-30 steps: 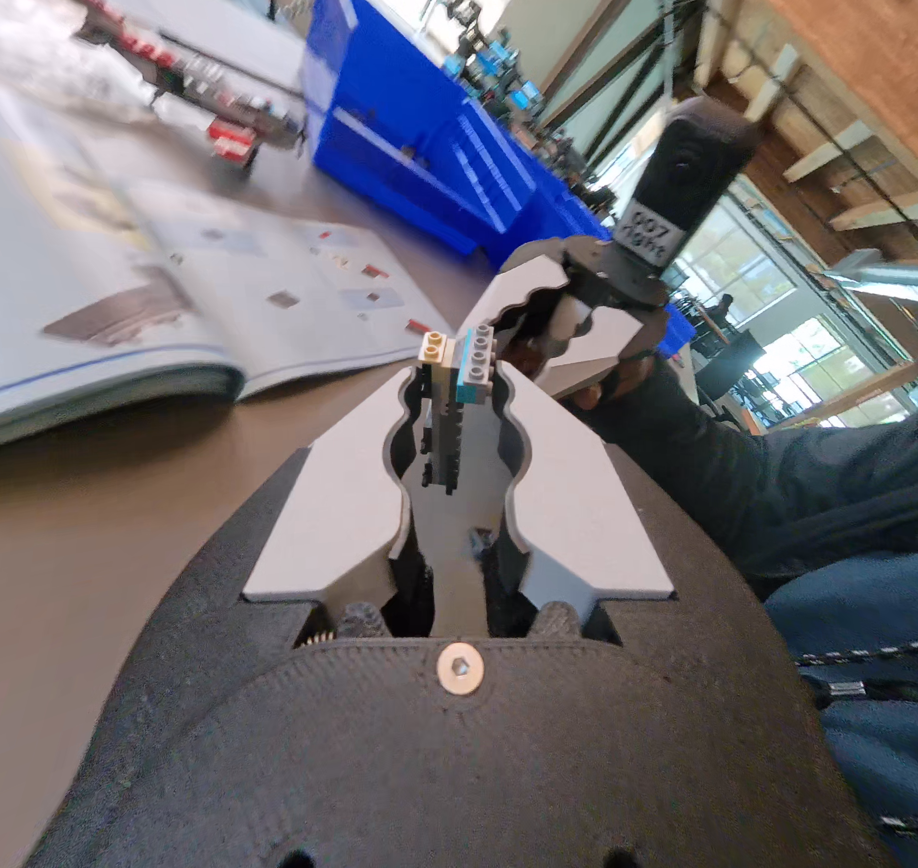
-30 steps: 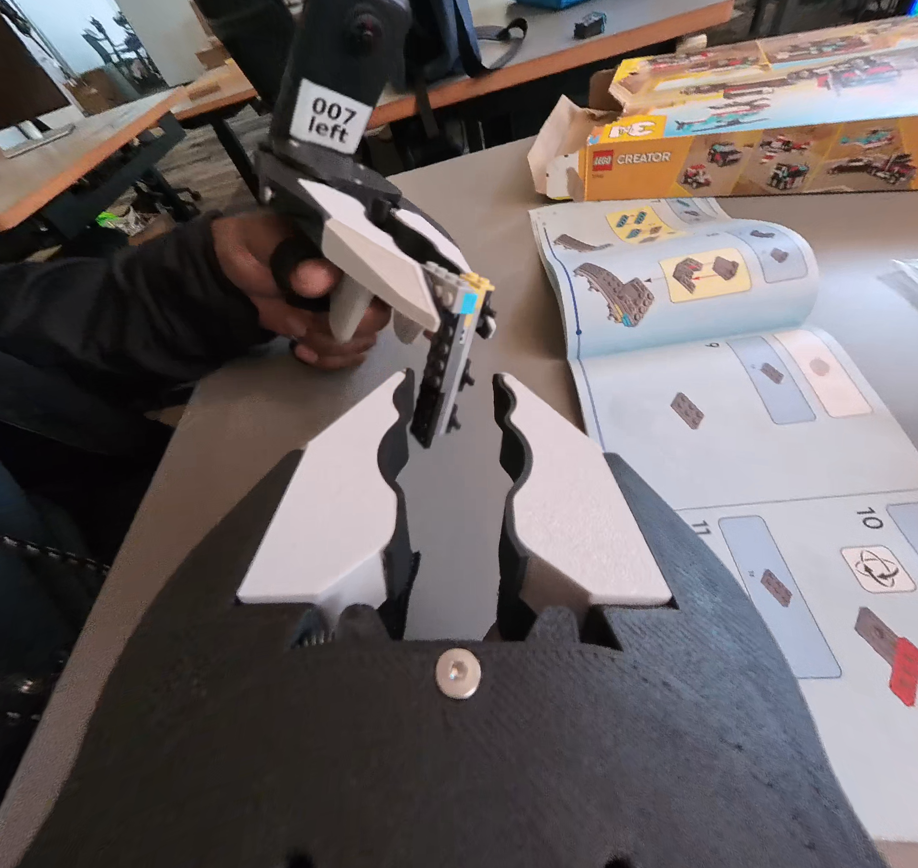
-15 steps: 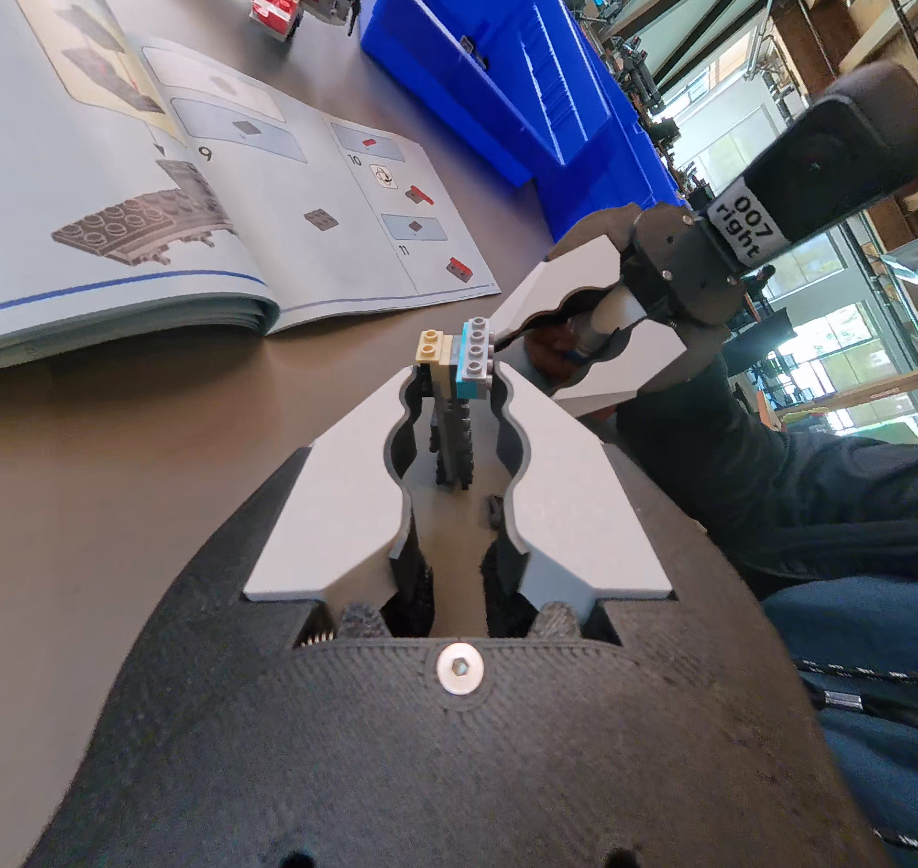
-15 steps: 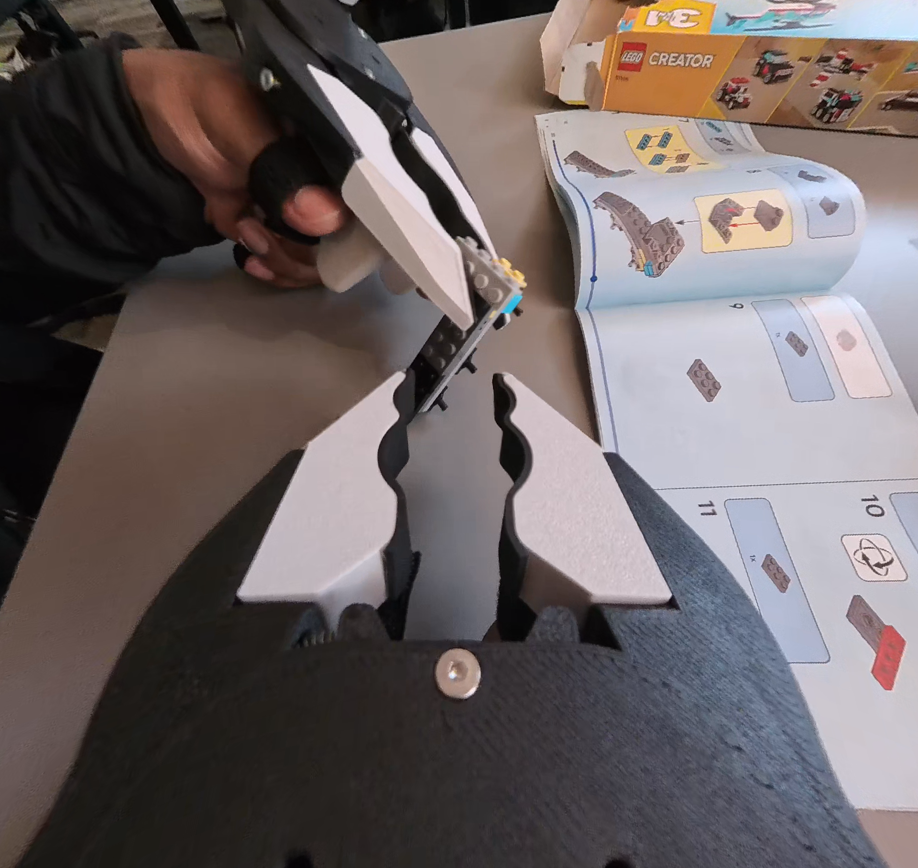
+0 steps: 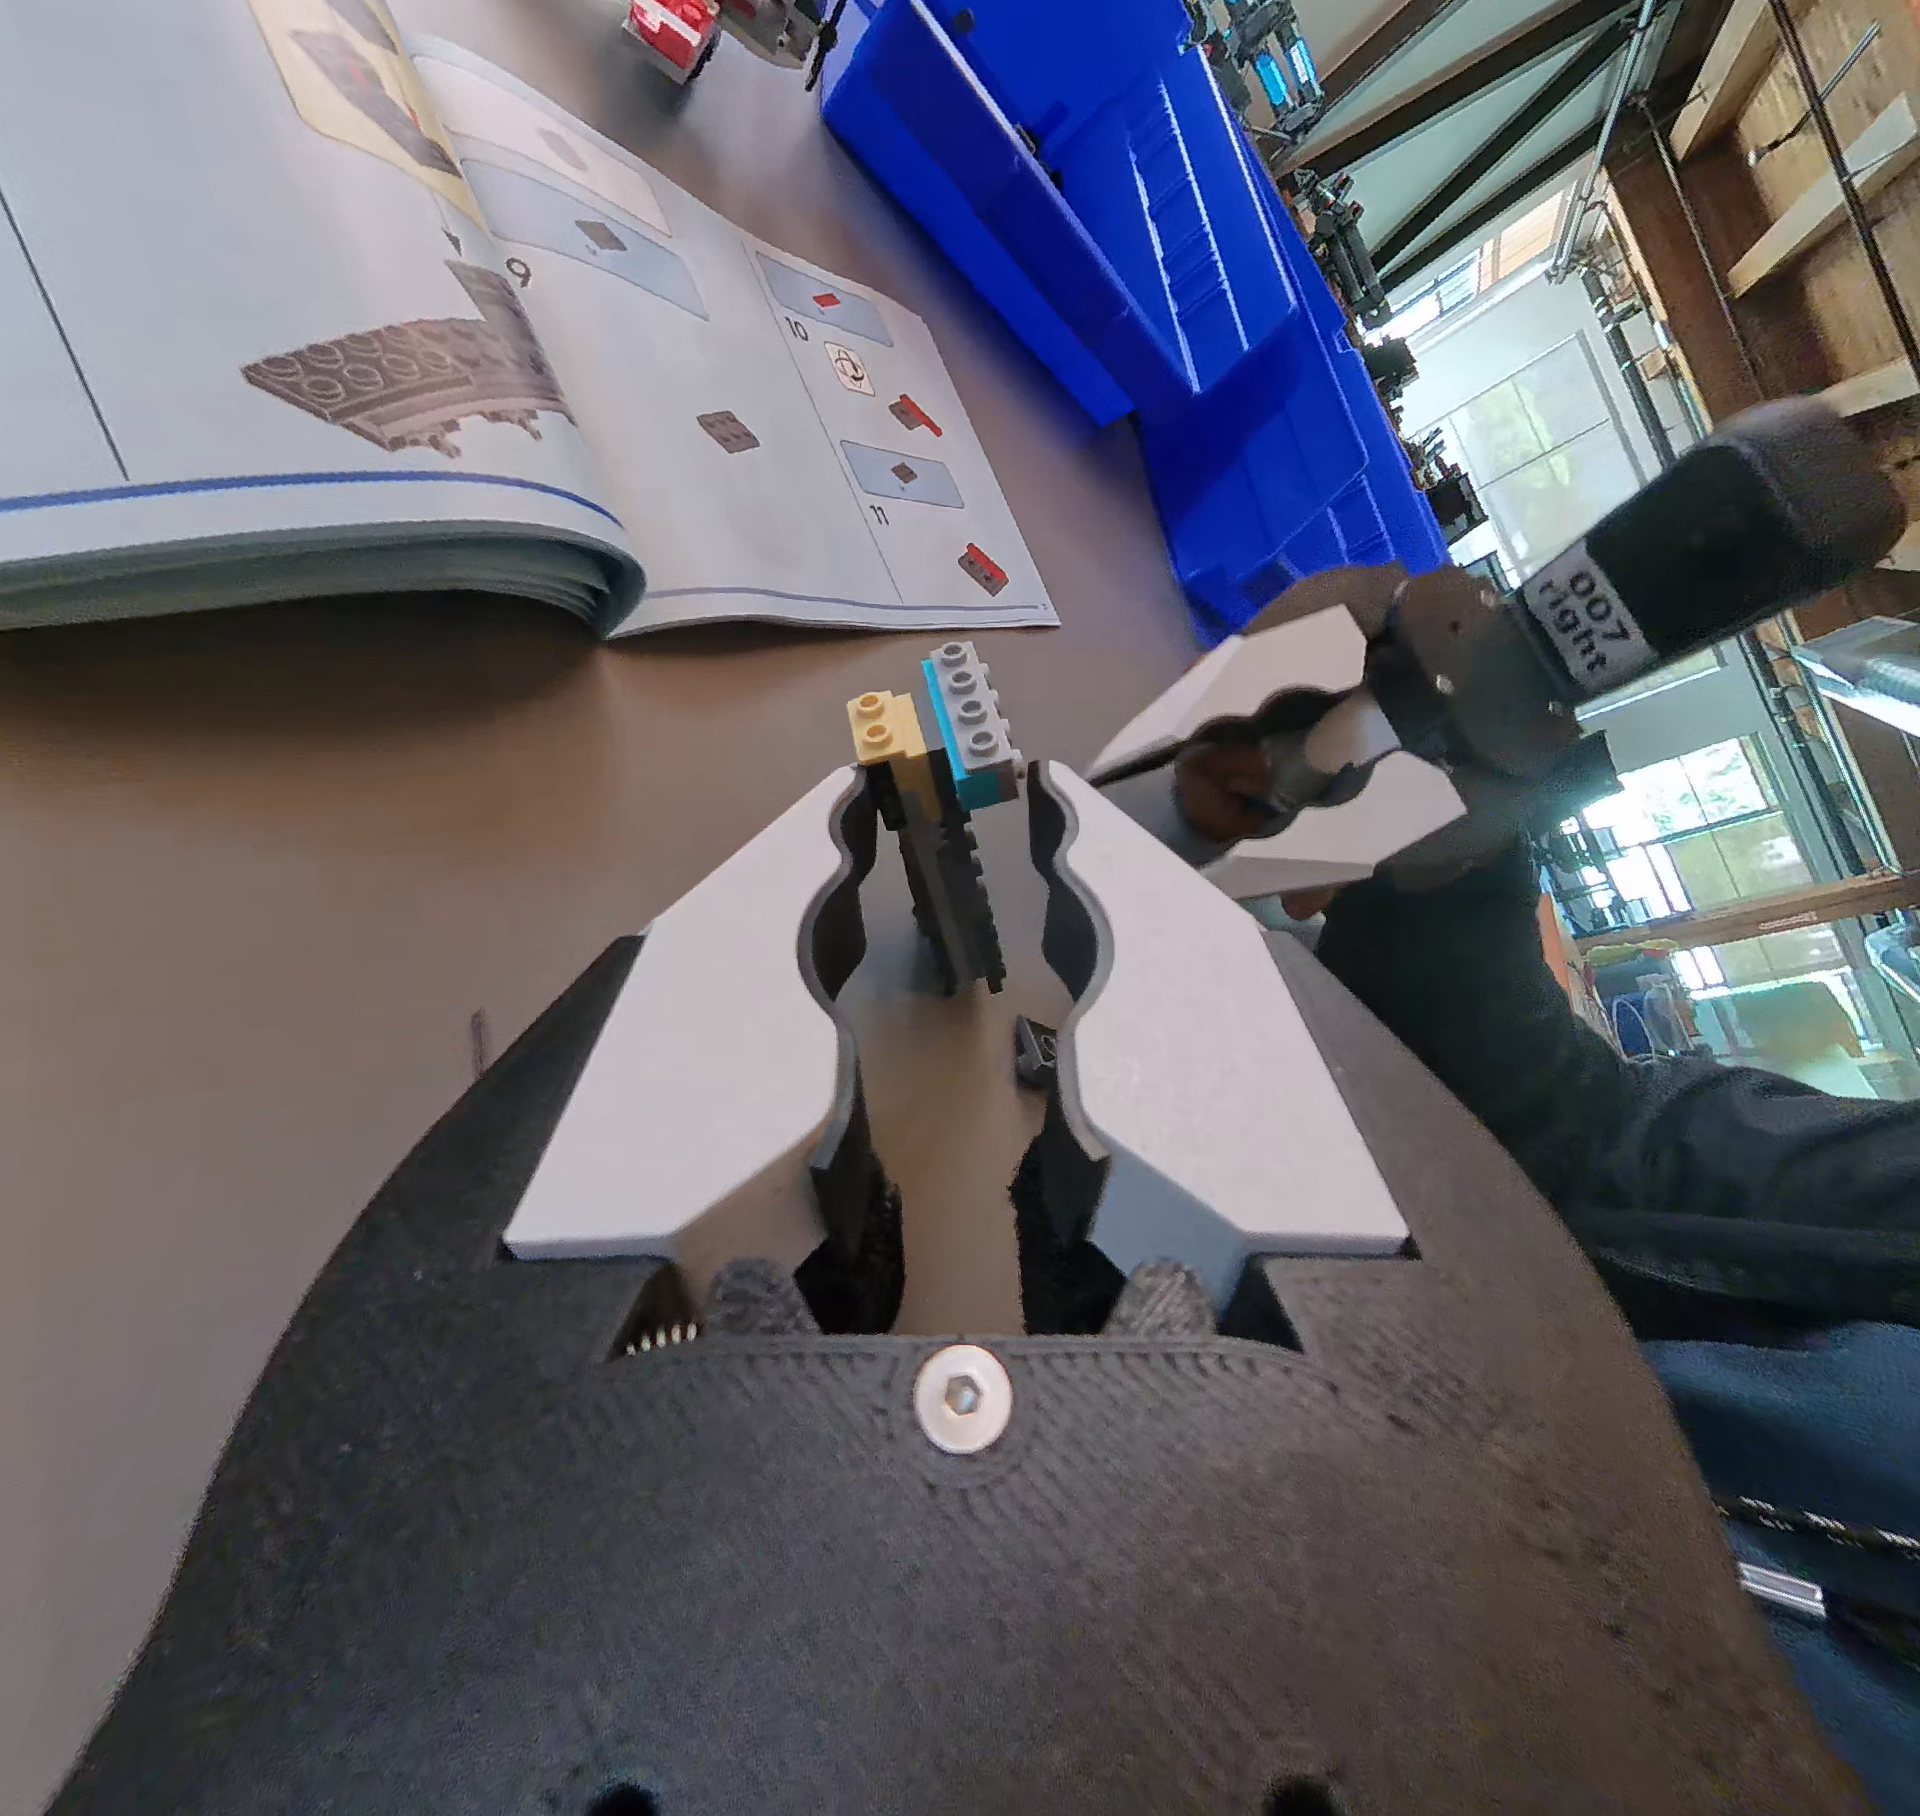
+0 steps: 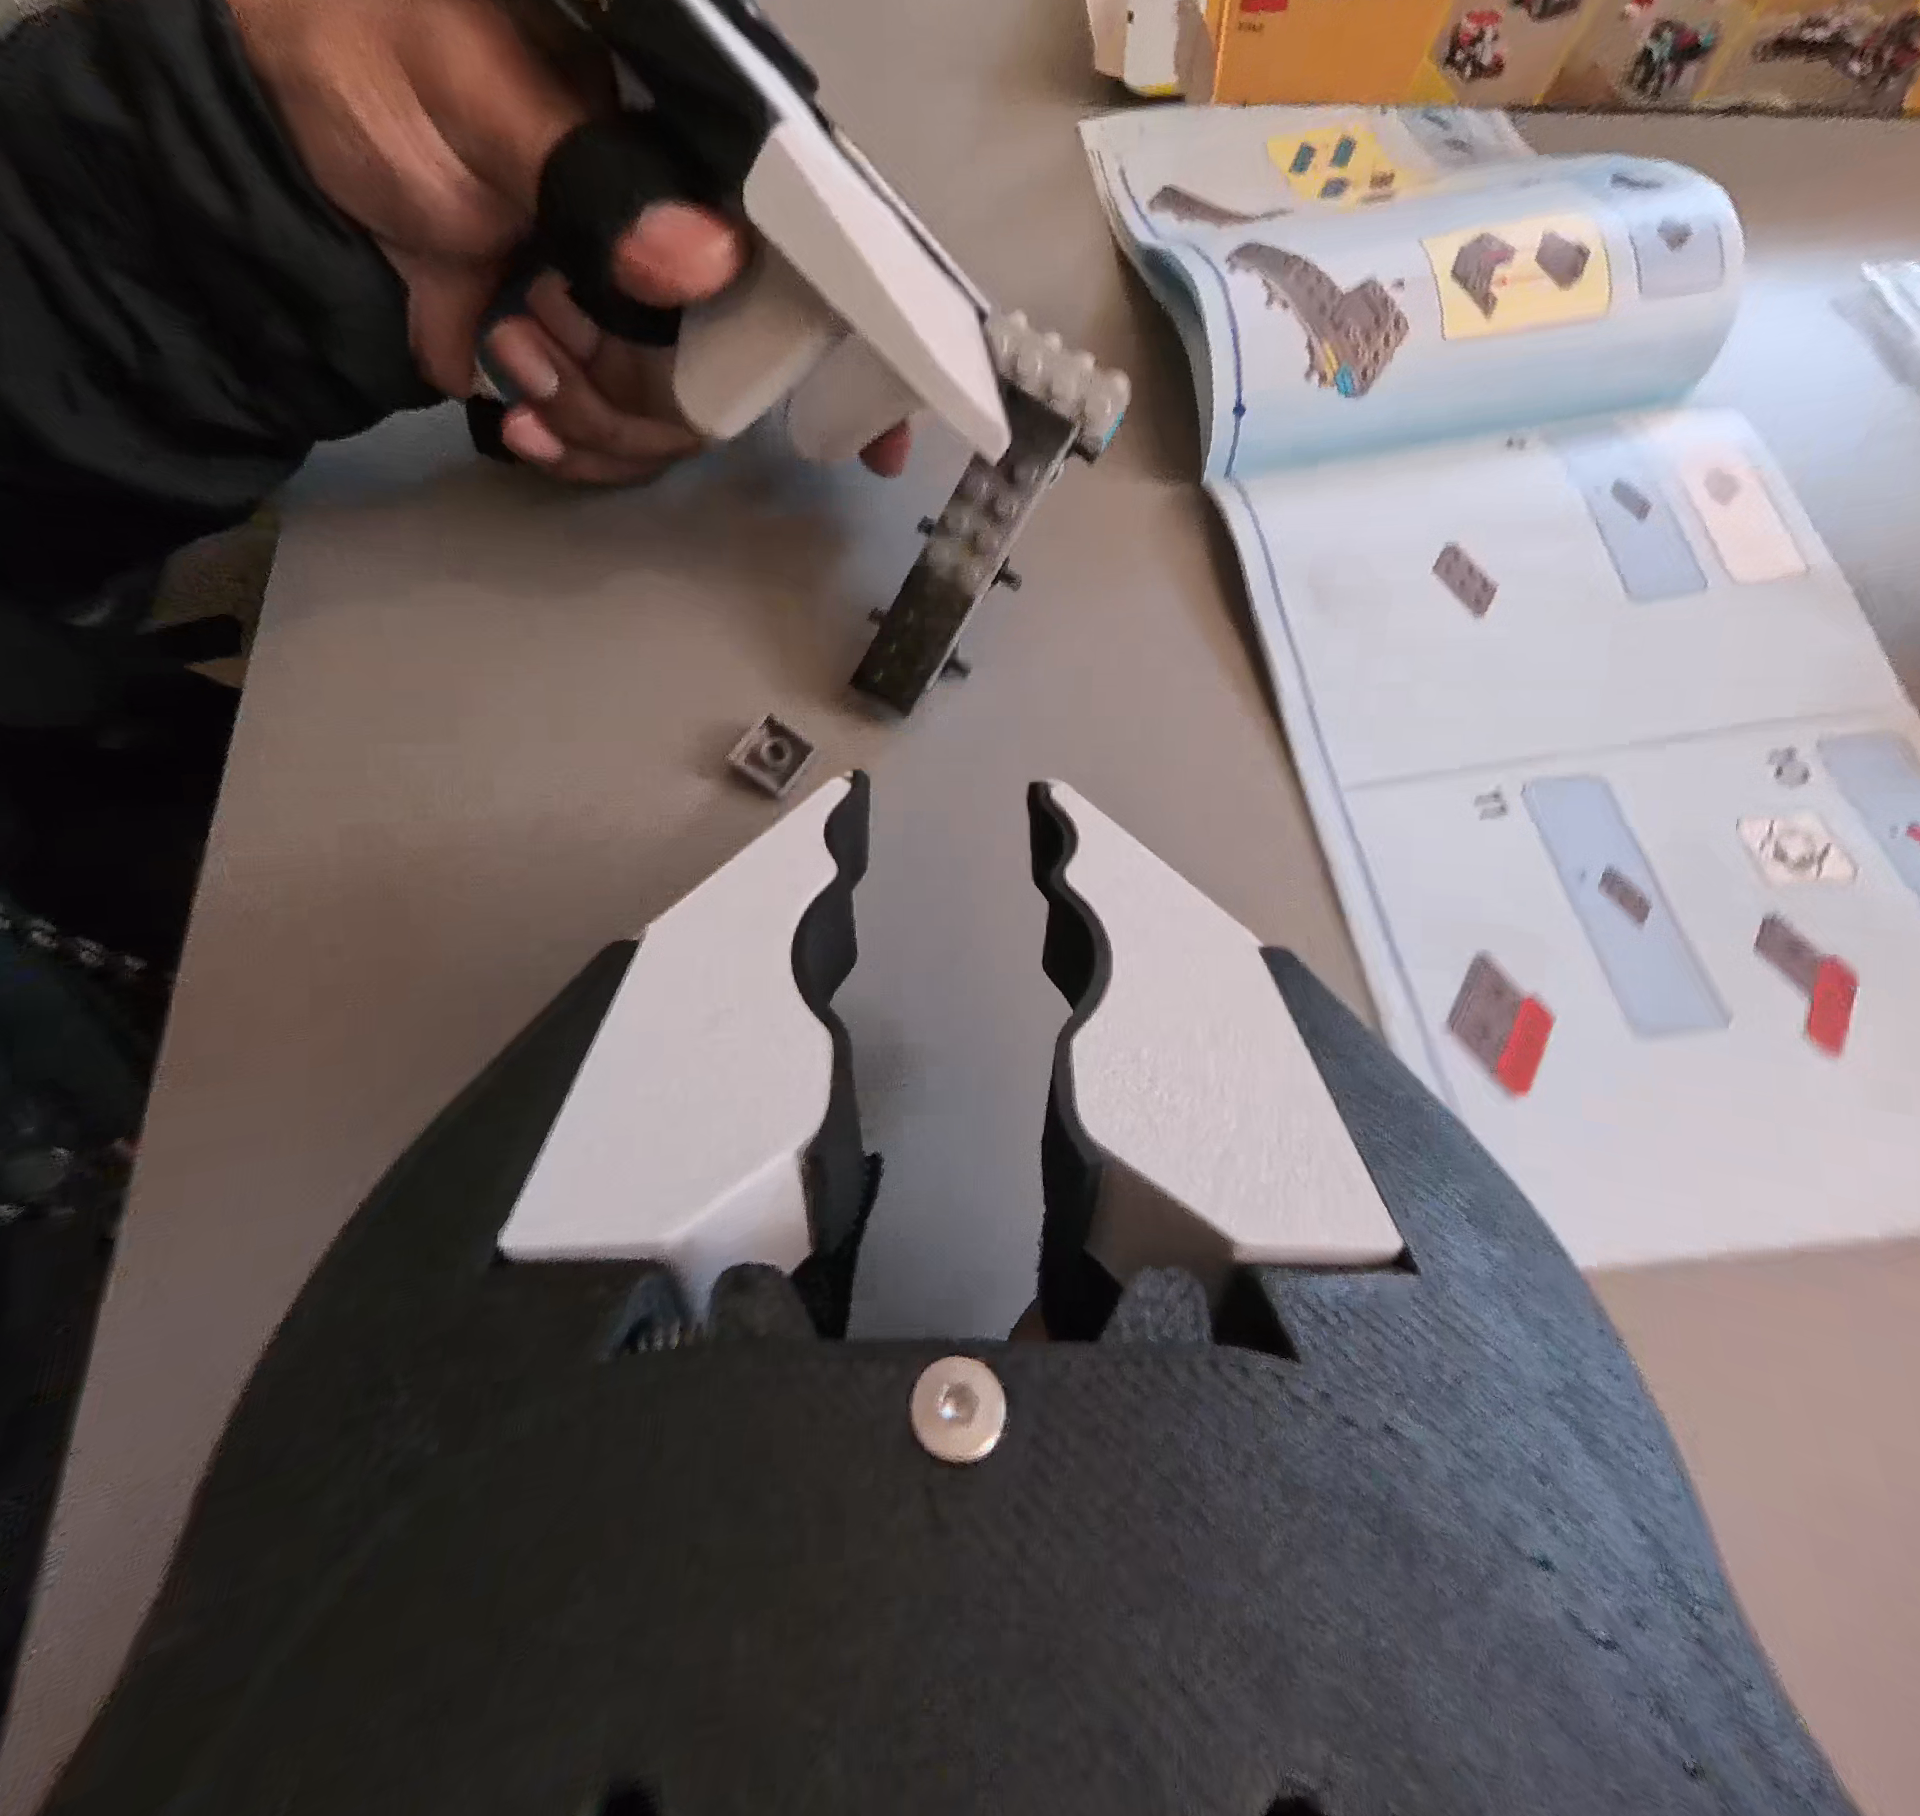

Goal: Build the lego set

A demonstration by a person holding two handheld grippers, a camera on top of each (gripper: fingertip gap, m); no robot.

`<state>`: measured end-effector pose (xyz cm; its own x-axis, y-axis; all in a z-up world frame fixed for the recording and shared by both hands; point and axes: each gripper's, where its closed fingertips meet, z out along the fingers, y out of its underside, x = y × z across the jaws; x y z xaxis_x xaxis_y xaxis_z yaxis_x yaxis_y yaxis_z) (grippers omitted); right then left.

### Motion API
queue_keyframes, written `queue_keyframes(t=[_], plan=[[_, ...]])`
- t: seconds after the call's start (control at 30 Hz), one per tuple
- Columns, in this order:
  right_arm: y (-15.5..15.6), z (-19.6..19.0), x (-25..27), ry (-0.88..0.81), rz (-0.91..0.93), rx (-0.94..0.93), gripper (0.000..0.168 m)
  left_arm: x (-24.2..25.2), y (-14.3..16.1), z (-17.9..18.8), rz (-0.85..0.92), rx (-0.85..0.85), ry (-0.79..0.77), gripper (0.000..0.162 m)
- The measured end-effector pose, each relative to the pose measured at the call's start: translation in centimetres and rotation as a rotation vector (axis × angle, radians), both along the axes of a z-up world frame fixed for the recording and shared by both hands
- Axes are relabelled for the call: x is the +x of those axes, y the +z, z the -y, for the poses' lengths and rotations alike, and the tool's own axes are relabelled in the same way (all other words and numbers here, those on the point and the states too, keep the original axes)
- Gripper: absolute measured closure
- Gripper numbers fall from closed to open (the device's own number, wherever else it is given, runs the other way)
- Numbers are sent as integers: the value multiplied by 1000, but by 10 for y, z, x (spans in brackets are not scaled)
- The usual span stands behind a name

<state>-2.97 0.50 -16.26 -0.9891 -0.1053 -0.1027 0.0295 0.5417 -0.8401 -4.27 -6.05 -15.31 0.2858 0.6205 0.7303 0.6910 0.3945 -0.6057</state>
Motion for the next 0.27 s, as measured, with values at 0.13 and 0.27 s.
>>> queue_keyframes(t=[0.13,0.27], plan=[[-4,-26,18,-51,3,32,138,0,2,1,-7,25,-3,130],[-7,-51,28,-98,-39,93,138,3,3,4,-7,27,-10,124]])
